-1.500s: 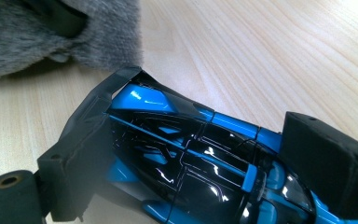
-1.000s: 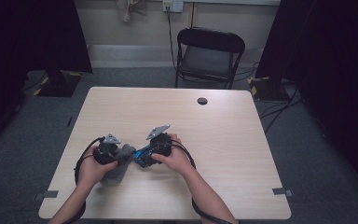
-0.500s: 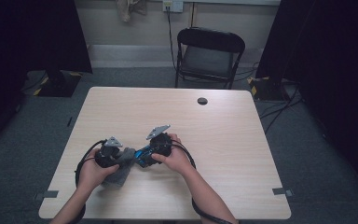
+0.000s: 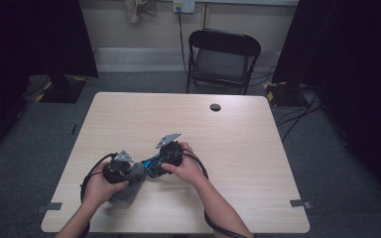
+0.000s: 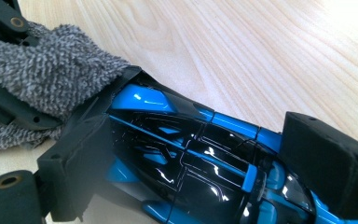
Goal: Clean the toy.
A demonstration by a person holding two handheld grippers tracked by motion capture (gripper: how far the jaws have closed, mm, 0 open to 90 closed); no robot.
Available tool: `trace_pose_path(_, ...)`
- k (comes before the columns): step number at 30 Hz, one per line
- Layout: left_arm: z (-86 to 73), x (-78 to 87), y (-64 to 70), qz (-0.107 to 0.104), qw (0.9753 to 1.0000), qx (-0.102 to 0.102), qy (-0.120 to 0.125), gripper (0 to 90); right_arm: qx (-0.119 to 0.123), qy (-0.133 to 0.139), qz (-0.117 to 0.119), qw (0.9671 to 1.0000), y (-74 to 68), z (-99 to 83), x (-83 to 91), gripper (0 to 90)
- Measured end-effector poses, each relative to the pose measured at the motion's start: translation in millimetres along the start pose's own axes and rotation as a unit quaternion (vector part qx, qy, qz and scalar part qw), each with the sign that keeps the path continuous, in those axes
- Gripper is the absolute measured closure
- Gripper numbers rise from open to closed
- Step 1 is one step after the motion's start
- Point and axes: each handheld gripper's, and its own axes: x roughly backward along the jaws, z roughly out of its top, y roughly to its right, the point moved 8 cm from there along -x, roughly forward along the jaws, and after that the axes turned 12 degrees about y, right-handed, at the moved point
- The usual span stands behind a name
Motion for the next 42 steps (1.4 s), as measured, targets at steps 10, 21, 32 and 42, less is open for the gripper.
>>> trace_pose_path(10,-2.1,-0.2,13.3,-0.021,0.9998,-0.002,-0.006,71.5,0.000,-0.001,0.000,1.0000,0.2,-0.2,0.2,9.6)
trace_pose_path(21,-0.1,-6.9,37.2,-0.056,0.9984,-0.008,-0.010,71.6,0.001,0.001,-0.002,1.0000,0.4,-0.4,0.3,9.5)
trace_pose_path(32,2.2,-11.6,49.7,-0.086,0.9963,-0.006,-0.009,71.7,0.000,0.001,-0.002,1.0000,0.5,-0.4,0.3,9.5)
trace_pose_path(42,7.9,-14.2,62.2,-0.109,0.9937,-0.025,-0.010,71.6,-0.001,0.004,-0.002,1.0000,0.0,-0.7,0.3,9.4)
